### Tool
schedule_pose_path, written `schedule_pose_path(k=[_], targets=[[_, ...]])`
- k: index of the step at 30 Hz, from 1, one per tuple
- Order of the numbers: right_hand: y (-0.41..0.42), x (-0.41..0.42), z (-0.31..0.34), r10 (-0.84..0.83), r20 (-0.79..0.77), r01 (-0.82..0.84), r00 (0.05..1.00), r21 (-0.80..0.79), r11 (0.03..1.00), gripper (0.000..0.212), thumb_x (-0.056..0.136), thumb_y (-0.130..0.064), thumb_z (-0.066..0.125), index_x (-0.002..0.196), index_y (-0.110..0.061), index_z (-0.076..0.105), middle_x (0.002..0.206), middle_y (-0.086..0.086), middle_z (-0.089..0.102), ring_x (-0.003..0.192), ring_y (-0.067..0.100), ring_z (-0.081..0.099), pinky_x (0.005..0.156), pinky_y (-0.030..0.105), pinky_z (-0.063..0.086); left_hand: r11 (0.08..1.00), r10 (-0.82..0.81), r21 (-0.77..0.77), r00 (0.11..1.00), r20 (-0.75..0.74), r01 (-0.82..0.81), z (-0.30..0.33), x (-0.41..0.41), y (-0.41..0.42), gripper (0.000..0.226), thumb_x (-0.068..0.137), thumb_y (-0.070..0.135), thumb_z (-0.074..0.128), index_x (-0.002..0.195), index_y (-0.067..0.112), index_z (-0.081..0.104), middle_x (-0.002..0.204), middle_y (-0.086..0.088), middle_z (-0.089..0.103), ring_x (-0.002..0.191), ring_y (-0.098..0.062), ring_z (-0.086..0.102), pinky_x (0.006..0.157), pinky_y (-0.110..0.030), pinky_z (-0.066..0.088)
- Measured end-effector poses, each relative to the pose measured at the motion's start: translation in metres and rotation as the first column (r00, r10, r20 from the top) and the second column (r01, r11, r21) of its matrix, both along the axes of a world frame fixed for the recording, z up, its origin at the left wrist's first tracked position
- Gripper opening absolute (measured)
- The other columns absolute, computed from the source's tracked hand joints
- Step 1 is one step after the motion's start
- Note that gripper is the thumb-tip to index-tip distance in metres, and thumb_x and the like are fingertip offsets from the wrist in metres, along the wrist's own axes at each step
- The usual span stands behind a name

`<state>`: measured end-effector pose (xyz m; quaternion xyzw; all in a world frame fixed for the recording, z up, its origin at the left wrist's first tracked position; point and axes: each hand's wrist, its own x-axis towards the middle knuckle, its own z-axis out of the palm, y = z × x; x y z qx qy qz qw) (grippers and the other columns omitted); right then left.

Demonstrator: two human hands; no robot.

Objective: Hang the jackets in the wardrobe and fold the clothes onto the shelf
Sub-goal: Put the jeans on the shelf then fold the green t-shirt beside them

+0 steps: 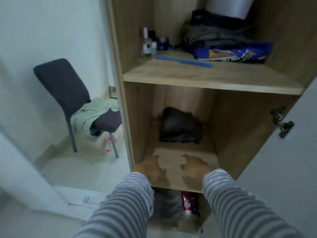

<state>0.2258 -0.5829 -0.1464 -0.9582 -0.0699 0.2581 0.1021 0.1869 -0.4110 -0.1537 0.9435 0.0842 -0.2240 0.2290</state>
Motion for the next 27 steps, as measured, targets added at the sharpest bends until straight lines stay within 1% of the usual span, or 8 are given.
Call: schedule_pose_path(k=[2,4,6,10,14,19,23,27], targets=[[0.009,-0.023,0.007,0.077,-0.017,-0.077,0.997,-0.016,0.997,0.057,0.098,-0.036,0.041,0.149,-0.017,0.024,0.152,0.008,0.033,0.136,0.027,0.037,0.112,0.036,0.031,0.999,0.041,-0.009,0.999,-0.006,-0.041,0.01,-0.04,0.005,0.064,0.088,0.033,0.045,0.148,0.022,0.026,0.153,-0.01,0.032,0.138,-0.031,0.035,0.113,-0.044,0.031],[0.022,-0.048,0.014,0.173,-0.031,-0.175,0.984,-0.041,0.984,0.055,0.1,-0.032,0.04,0.148,-0.01,0.027,0.152,0.011,0.033,0.137,0.027,0.036,0.112,0.033,0.031,0.989,0.147,0.005,0.989,0.006,-0.147,0.012,-0.083,0.017,0.061,0.081,0.032,0.04,0.142,0.026,0.037,0.148,-0.007,0.04,0.133,-0.031,0.042,0.11,-0.045,0.034],[0.044,-0.076,0.024,0.295,-0.048,-0.297,0.954,-0.05,0.954,0.05,0.102,-0.027,0.036,0.148,-0.008,0.03,0.152,0.011,0.033,0.138,0.027,0.035,0.112,0.03,0.028,0.972,0.233,0.032,0.972,0.019,-0.233,0.016,-0.129,0.032,0.056,0.087,0.027,0.039,0.143,0.025,0.036,0.149,-0.004,0.039,0.135,-0.028,0.04,0.112,-0.045,0.032],[0.093,-0.143,0.038,0.463,0.03,-0.462,0.886,-0.014,0.887,0.04,0.098,-0.021,0.04,0.134,-0.008,0.05,0.141,0.012,0.049,0.128,0.029,0.047,0.104,0.032,0.038,0.913,0.4,0.068,0.916,0.04,-0.402,0.028,-0.219,0.07,0.056,0.091,0.019,0.038,0.147,0.024,0.029,0.153,-0.005,0.033,0.139,-0.026,0.033,0.115,-0.044,0.025],[0.135,-0.222,0.054,0.632,0.046,-0.632,0.774,-0.015,0.775,0.048,0.101,-0.032,0.038,0.146,-0.015,0.035,0.154,0.005,0.031,0.141,0.024,0.031,0.113,0.029,0.025,0.831,0.55,0.059,0.833,0.067,-0.553,0.035,-0.317,0.096,0.056,0.093,0.019,0.037,0.148,0.023,0.028,0.154,-0.005,0.032,0.14,-0.026,0.033,0.115,-0.043,0.026],[0.201,-0.313,0.06,0.804,0.048,-0.805,0.593,-0.013,0.594,0.048,0.102,-0.031,0.034,0.148,-0.014,0.031,0.157,0.003,0.024,0.144,0.021,0.024,0.114,0.029,0.018,0.675,0.732,0.072,0.679,0.062,-0.734,0.042,-0.45,0.126,0.055,0.094,0.017,0.037,0.148,0.022,0.029,0.154,-0.006,0.032,0.14,-0.025,0.033,0.116,-0.041,0.027],[0.264,-0.398,0.049,0.891,0.033,-0.892,0.453,0.02,0.453,0.045,0.101,-0.033,0.038,0.144,-0.018,0.037,0.151,0.004,0.036,0.139,0.022,0.034,0.112,0.027,0.025,0.512,0.857,0.09,0.515,0.007,-0.854,0.027,-0.56,0.154,0.053,0.094,0.017,0.037,0.147,0.021,0.03,0.151,-0.008,0.035,0.138,-0.028,0.036,0.114,-0.043,0.029],[0.334,-0.483,0.028,0.957,0.023,-0.957,0.29,0.008,0.29,0.045,0.101,-0.033,0.038,0.144,-0.021,0.036,0.155,0.0,0.03,0.142,0.019,0.03,0.114,0.025,0.021,0.352,0.936,0.067,0.352,-0.006,-0.934,0.01,-0.655,0.184,0.049,0.094,0.02,0.039,0.143,0.019,0.037,0.148,-0.008,0.039,0.135,-0.029,0.039,0.112,-0.042,0.031]])
